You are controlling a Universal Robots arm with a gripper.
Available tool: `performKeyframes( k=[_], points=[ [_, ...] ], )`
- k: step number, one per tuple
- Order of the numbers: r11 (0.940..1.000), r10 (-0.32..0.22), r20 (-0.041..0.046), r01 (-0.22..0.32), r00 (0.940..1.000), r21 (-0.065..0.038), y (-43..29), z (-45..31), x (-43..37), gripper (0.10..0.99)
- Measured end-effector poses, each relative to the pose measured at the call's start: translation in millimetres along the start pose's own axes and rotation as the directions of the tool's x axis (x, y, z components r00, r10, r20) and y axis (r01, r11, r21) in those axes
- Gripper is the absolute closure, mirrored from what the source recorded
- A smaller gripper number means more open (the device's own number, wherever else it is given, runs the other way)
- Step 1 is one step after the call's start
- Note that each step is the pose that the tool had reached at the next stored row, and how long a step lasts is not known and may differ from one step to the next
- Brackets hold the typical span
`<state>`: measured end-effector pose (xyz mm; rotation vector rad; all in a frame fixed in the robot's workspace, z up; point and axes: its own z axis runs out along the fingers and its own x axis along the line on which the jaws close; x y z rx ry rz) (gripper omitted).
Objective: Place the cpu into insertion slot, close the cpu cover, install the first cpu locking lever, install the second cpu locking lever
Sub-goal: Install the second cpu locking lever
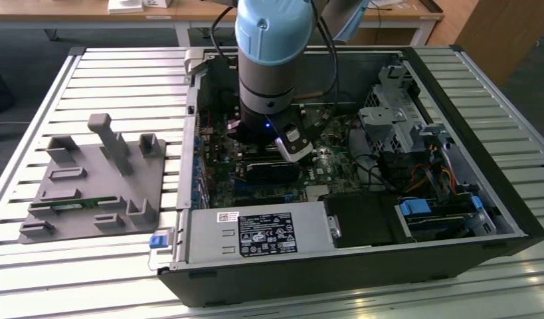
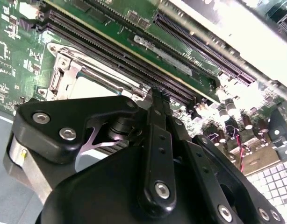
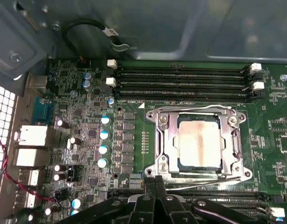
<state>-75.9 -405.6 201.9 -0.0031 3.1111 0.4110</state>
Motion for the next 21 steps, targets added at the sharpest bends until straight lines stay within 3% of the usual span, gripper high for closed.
performKeyframes(
  k=[4, 15, 21],
  points=[
    [1.0, 0.0, 0.0, 0.0, 1.0, -0.009, -1.6, -0.3, 0.0, 0.98],
    [0.9979, 0.0, 0.0002, 0.0, 1.0, -0.064, -4.2, 8.3, 0.1, 0.98],
    [0.9963, 0.0, 0.0004, 0.0, 1.0, -0.086, -5.3, 12.6, 0.0, 0.98]
  ],
)
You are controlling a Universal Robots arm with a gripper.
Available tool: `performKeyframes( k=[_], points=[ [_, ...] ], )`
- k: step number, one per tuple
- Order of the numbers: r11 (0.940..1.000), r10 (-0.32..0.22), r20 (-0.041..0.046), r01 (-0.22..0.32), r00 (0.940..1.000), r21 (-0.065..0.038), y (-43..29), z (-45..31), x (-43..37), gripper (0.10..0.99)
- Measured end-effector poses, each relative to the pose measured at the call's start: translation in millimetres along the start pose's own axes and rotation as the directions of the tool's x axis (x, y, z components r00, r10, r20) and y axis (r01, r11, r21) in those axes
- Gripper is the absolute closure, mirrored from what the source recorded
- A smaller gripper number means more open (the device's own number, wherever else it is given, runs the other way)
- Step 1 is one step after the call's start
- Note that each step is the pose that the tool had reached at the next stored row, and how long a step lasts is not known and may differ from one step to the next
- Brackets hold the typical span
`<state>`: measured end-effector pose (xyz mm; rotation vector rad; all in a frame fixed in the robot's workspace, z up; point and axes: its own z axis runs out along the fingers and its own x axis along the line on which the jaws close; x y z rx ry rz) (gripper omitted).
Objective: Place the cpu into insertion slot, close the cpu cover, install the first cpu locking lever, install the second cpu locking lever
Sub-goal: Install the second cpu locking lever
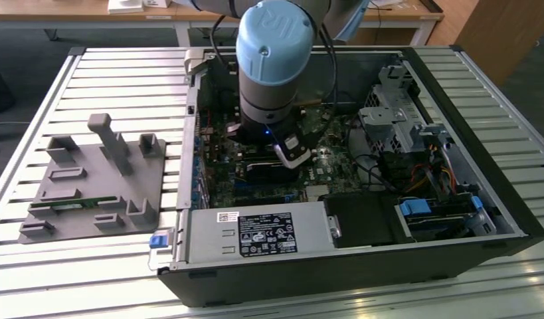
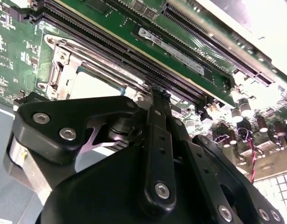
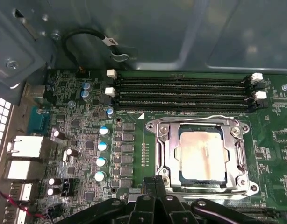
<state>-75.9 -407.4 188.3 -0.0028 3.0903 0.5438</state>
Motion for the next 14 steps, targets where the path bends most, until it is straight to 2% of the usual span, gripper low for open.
performKeyframes(
  k=[5, 9, 14],
  points=[
    [0.9999, 0.0, -0.0002, 0.0, 1.0, -0.011, -1.0, 2.2, 0.6, 0.98],
    [0.9999, 0.0, 0.0001, 0.0, 1.0, -0.012, -0.9, 2.3, 0.5, 0.98],
    [0.9999, 0.0, 0.0002, 0.0, 1.0, -0.012, 1.7, -4.8, 0.6, 0.98]
  ],
)
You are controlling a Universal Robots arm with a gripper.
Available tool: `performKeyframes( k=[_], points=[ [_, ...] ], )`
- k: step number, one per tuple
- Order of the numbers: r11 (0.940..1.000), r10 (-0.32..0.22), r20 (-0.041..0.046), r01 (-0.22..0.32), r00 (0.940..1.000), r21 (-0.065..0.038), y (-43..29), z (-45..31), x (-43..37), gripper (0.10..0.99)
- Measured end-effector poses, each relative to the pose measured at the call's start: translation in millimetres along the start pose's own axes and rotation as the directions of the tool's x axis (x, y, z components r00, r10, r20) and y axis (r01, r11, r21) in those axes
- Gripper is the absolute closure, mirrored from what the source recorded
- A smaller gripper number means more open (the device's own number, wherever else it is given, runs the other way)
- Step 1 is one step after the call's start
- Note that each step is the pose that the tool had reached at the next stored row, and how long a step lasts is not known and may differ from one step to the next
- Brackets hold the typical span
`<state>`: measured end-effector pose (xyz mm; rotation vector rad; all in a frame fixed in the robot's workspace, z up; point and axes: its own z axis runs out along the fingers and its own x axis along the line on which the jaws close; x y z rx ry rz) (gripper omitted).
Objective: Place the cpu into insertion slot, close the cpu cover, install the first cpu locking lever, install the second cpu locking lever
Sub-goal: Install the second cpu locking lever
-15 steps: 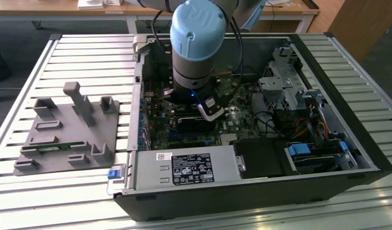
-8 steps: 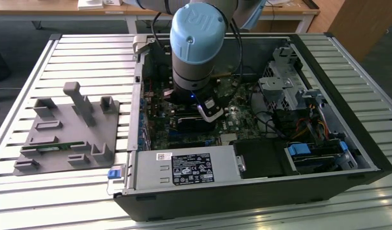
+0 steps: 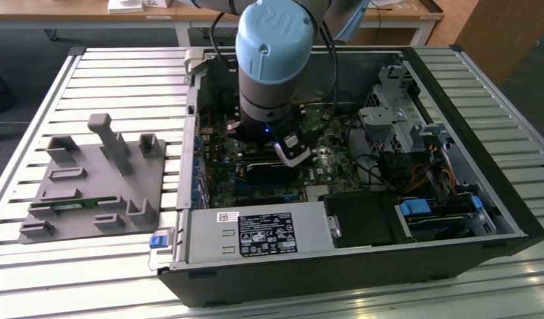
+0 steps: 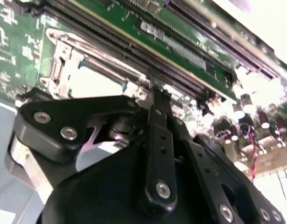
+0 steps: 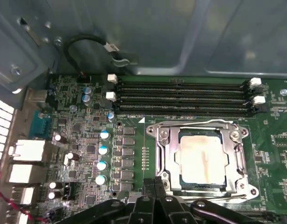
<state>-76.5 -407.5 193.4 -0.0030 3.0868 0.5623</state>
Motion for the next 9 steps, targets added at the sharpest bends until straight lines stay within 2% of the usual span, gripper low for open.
performKeyframes(
  k=[9],
  points=[
    [1.0, 0.0, -0.0001, 0.0, 1.0, 0.0, 7.0, -18.5, 0.0, 0.98]
  ],
)
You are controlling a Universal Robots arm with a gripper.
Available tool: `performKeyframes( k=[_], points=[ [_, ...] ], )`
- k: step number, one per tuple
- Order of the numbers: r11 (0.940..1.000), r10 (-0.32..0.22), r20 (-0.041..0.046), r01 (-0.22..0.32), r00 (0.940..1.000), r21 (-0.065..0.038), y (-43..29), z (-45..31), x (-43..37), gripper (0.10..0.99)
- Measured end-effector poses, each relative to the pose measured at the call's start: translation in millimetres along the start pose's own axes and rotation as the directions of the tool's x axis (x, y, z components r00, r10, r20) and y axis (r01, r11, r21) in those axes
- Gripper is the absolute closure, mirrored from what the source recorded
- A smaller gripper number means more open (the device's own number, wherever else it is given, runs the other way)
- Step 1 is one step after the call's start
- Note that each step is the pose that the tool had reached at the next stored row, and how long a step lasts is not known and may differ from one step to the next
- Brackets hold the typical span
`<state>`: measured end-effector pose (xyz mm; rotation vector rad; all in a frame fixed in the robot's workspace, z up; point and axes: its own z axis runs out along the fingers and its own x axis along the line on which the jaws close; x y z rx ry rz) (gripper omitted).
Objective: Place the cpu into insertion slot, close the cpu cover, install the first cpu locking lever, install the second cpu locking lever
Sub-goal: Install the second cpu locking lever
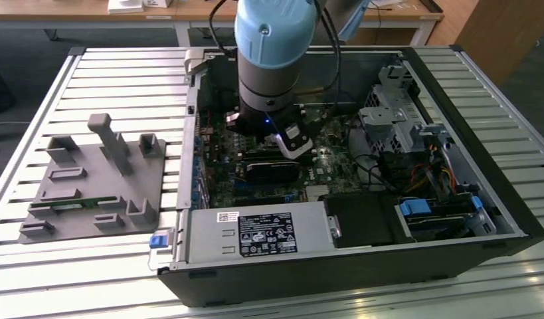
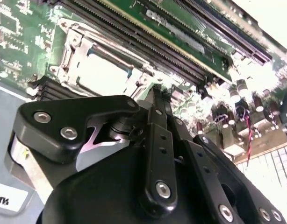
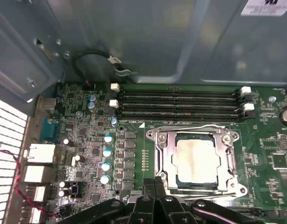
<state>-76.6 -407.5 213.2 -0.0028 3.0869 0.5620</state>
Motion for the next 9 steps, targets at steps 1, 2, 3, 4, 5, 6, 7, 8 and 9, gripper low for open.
performKeyframes(
  k=[1, 2, 3, 4, 5, 6, 7, 8, 9],
  points=[
    [1.0, 0.0, -0.0001, 0.0, 1.0, 0.0, 0.8, -2.1, 0.0, 0.98],
    [1.0, 0.0, 0.0, 0.0, 1.0, 0.0, 1.5, -4.0, 0.0, 0.98],
    [1.0, 0.0, 0.0, 0.0, 1.0, 0.0, 2.3, -6.1, 0.0, 0.98],
    [1.0, 0.0, 0.0, 0.0, 1.0, 0.0, 3.0, -8.0, 0.0, 0.98],
    [1.0, 0.0, -0.0001, 0.0, 1.0, 0.0, 3.6, -9.6, 0.0, 0.98],
    [1.0, 0.0, -0.0001, 0.0, 1.0, 0.0, 4.0, -10.7, 0.0, 0.98],
    [1.0, 0.0, 0.0, 0.0, 1.0, 0.0, 4.1, -10.9, -0.1, 0.98],
    [1.0, 0.0, 0.0, 0.0, 1.0, 0.0, 4.1, -10.8, -0.1, 0.98],
    [1.0, 0.0, 0.0001, 0.0, 1.0, 0.0, 4.1, -10.8, -0.1, 0.98]
  ],
)
